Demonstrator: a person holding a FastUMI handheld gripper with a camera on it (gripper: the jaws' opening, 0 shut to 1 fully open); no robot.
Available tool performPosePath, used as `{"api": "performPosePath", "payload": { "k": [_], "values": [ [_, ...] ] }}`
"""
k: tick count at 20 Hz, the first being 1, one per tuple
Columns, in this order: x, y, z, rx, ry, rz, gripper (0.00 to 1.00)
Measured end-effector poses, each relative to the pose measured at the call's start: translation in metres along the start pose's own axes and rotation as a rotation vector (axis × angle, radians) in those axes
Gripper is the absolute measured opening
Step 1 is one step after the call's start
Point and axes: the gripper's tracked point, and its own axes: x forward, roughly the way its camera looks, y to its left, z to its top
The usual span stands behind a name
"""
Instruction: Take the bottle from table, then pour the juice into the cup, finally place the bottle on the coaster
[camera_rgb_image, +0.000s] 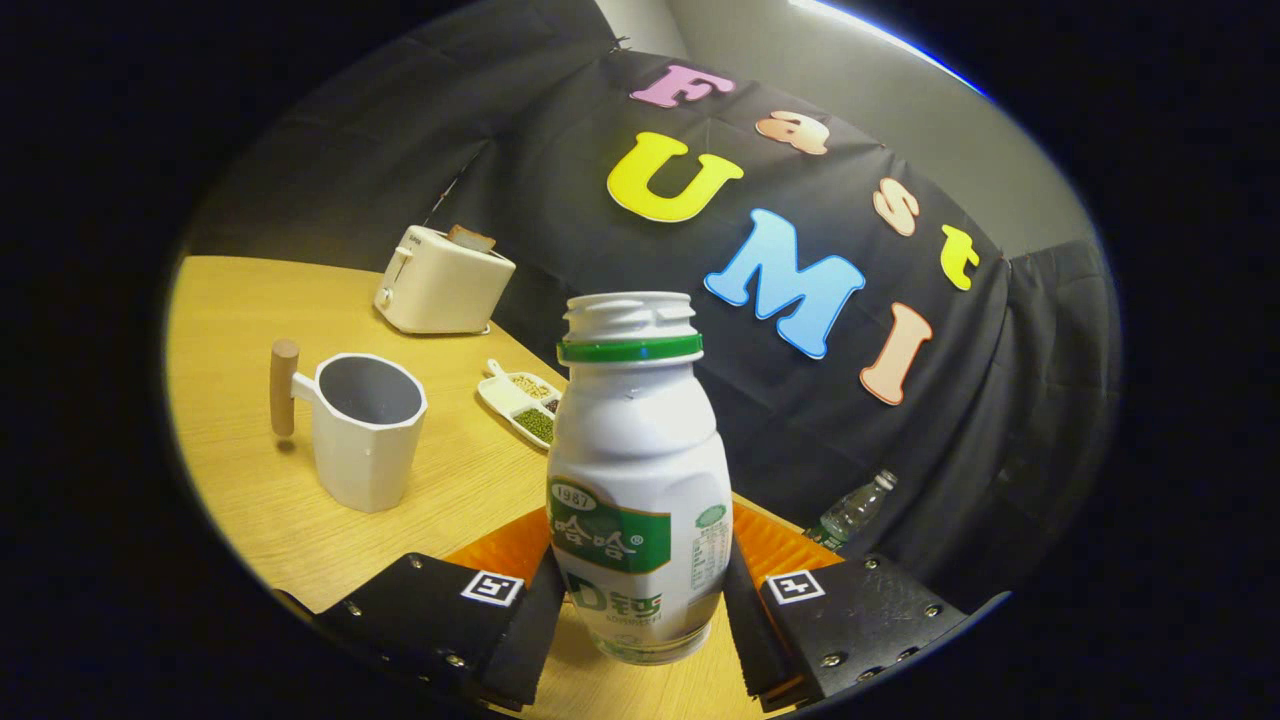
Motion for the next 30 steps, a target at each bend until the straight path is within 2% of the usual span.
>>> {"api": "performPosePath", "payload": {
  "k": [13,23,30],
  "values": [
    [0.023,0.034,0.009,-0.284,0.024,0.054,0.74],
    [0.041,0.041,0.006,-0.481,0.050,0.038,0.74],
    [0.046,0.045,0.006,-0.573,0.053,0.046,0.74]
  ]
}}
